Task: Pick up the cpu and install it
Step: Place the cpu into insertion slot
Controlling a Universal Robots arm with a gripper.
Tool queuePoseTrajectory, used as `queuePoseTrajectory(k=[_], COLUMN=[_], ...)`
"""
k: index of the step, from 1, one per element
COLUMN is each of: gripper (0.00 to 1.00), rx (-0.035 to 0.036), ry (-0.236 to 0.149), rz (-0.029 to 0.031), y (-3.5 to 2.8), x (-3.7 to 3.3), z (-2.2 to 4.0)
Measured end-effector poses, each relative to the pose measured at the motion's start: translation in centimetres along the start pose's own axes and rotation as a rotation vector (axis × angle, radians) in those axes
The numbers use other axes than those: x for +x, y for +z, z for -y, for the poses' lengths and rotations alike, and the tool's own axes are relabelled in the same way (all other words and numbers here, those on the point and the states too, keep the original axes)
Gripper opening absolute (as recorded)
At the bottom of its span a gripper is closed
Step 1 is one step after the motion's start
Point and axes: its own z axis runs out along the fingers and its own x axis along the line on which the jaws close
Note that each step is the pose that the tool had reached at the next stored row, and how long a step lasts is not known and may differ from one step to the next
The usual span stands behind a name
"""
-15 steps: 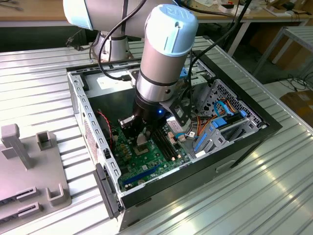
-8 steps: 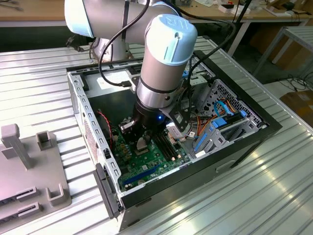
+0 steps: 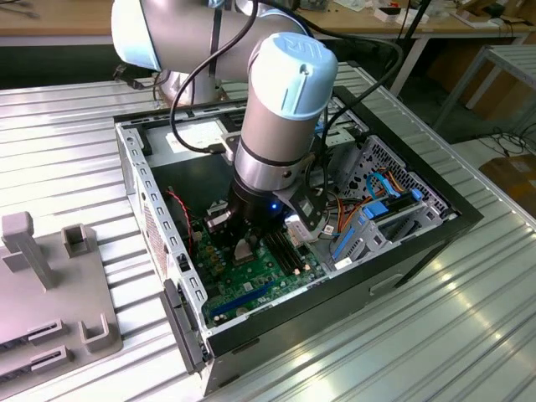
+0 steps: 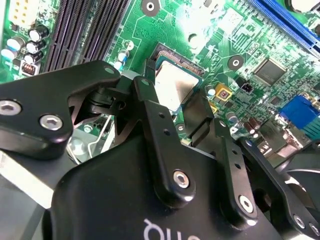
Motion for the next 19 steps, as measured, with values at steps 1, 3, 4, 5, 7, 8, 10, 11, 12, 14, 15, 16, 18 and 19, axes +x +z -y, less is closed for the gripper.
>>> queuePoseTrajectory(k=[1,3,4,5,7,8,10,11,12,14,15,16,18,19], gripper=[0.47,0.47,0.47,0.47,0.47,0.47,0.47,0.47,0.47,0.47,0.47,0.47,0.47,0.47], rx=[0.0,0.0002,0.0003,0.0003,0.0,0.0,0.0,0.0,0.0,0.0,0.0,0.0,0.0,0.0], ry=[0.0,0.0,0.0,0.0,0.0,0.0,0.0,0.0,0.0,0.0,0.0,0.0,0.0,0.0], rz=[0.0,-0.0001,-0.0001,-0.0001,0.0,0.0,0.0,0.0,0.0,0.0,0.0,0.0,0.0,0.0], y=[0.07,0.17,0.17,0.17,0.2,0.22,0.23,0.23,0.23,0.23,0.23,0.23,0.23,0.23], x=[-0.01,-0.01,-0.01,-0.01,-0.01,-0.01,-0.01,-0.01,-0.01,-0.02,-0.02,-0.02,-0.02,-0.02], z=[0.0,0.01,0.01,0.01,0.0,0.0,0.0,0.0,0.0,0.0,0.0,0.0,0.0,0.0])
